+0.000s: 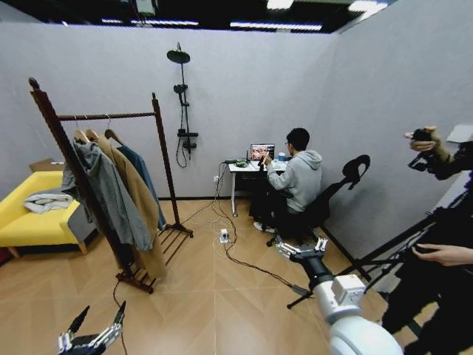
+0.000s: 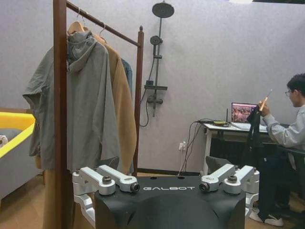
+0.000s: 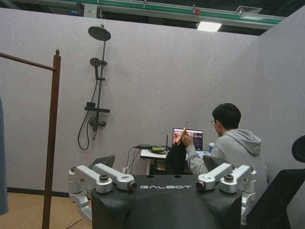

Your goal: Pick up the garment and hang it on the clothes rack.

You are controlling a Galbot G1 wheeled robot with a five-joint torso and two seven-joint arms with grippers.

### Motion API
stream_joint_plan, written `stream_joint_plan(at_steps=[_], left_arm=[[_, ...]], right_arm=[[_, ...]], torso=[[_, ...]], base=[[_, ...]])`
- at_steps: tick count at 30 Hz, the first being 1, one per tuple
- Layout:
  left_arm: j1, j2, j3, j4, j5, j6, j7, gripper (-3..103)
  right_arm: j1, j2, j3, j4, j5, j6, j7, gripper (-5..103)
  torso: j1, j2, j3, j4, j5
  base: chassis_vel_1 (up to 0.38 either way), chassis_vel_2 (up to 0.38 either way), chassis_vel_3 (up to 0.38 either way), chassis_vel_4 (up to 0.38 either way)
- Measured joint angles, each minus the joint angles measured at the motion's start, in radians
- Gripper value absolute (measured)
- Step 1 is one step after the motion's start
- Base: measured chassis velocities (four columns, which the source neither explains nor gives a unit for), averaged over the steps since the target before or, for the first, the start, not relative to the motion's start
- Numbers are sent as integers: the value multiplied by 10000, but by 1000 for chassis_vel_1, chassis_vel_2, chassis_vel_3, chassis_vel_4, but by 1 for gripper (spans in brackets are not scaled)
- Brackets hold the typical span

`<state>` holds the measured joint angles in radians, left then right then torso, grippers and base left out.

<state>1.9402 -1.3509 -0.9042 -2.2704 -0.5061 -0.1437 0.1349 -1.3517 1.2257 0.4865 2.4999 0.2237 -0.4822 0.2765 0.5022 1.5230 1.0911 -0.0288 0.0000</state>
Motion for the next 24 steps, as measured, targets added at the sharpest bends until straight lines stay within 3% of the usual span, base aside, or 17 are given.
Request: stream_joint_plan(at_steps=[24], left_arm=[[0,0,0,0,0,0,0,100]], right_arm=[[-103,321,-93,-224,-129,311,49,100]], torso=[[0,-1,1,1,-1]], base=[[95,-97,-102,92]])
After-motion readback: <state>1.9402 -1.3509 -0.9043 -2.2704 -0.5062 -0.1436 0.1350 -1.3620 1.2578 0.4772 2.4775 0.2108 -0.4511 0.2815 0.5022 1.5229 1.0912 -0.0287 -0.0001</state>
